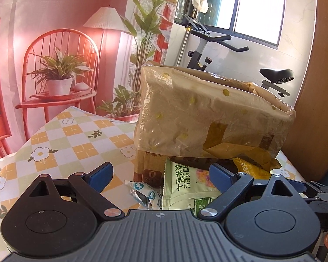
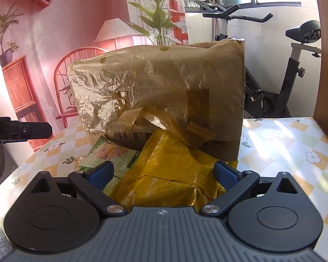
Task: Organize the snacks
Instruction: 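Move the left tool to the pale green bag while the right moves to the yellow bag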
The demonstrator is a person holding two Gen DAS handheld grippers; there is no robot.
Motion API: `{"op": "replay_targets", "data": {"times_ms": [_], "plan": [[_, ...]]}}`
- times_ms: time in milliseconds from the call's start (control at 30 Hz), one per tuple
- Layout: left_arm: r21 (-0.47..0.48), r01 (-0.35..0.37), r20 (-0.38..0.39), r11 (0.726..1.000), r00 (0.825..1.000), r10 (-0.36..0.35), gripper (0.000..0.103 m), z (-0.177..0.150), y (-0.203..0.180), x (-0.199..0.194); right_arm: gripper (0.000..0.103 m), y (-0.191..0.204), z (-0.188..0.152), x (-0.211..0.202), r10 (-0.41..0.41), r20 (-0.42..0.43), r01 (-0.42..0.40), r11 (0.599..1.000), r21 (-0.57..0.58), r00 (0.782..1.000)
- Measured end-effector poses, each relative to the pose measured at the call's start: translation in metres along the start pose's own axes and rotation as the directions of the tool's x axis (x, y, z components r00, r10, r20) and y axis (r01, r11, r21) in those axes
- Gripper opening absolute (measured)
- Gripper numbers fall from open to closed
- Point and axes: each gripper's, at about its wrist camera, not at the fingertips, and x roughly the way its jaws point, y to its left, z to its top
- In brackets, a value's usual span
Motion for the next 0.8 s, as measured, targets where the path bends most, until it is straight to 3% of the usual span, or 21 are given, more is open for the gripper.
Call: {"op": "replay_targets", "data": {"times_ms": [267, 433, 800], "plan": [[-0.006, 0.004, -0.013, 1.000, 1.000, -0.004, 0.095, -0.004, -0.001, 0.004, 0.101, 0.019, -0.005, 0.022, -0.119, -0.036, 0.115, 0.987, -0.108, 0.992], [0.010, 0.042, -0.032, 0.999, 0.999, -0.042, 0.095, -0.009, -0.006, 0.008, 0.095, 0.008, -0.013, 0.016, -0.125, -0.049, 0.120, 0.989, -0.091, 0.991], [-0.036, 0.142, -0.116, 0.989, 0.983, -0.145, 0.095, -0.026, -0.006, 0.038, 0.093, -0.015, -0.027, -0.014, -0.163, -0.032, 0.161, 0.985, -0.064, 0.986]]}}
